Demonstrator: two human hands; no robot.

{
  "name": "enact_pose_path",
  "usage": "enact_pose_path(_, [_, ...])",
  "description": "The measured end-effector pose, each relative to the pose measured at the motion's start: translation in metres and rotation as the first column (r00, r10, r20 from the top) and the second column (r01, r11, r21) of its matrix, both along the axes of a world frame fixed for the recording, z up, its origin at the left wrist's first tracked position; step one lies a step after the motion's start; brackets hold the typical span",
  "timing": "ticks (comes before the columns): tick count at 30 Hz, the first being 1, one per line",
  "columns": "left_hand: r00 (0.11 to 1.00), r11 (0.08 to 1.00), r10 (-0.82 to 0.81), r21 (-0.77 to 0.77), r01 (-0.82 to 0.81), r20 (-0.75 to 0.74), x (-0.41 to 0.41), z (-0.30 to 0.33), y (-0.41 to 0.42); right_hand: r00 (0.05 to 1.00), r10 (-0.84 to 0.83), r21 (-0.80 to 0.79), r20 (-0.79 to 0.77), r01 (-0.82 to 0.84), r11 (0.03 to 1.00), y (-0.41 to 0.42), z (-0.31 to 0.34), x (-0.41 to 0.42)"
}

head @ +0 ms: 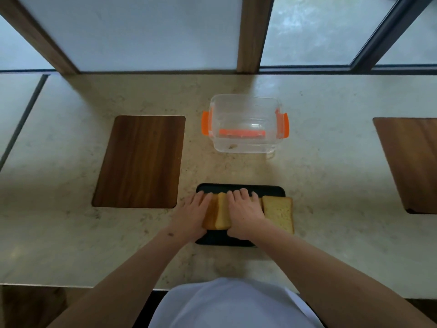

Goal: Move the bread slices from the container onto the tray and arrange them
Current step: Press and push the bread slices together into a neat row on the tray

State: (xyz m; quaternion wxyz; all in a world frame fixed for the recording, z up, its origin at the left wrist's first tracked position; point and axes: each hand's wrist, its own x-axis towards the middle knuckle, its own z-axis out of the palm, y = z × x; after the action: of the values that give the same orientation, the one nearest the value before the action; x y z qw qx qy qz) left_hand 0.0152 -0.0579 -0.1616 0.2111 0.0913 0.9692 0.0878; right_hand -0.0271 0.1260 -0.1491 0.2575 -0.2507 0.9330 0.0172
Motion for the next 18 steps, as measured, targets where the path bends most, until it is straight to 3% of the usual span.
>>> enact_pose_path(10, [0.996, 0.999, 0.052, 0.010, -0.053, 0.078, -0.004, 0.000, -0.009, 0.999, -0.024, -0.040, 0.023, 0.025, 0.999, -0.003, -0.003, 0.006])
enact_pose_path(18, [0.999, 0.999, -0.025, 0.031, 0.024, 0.035, -0.013, 0.006, -0.022, 0.999, -0.040, -0.089, 0.032, 0.043, 0.995, -0.002, -0.008, 0.007])
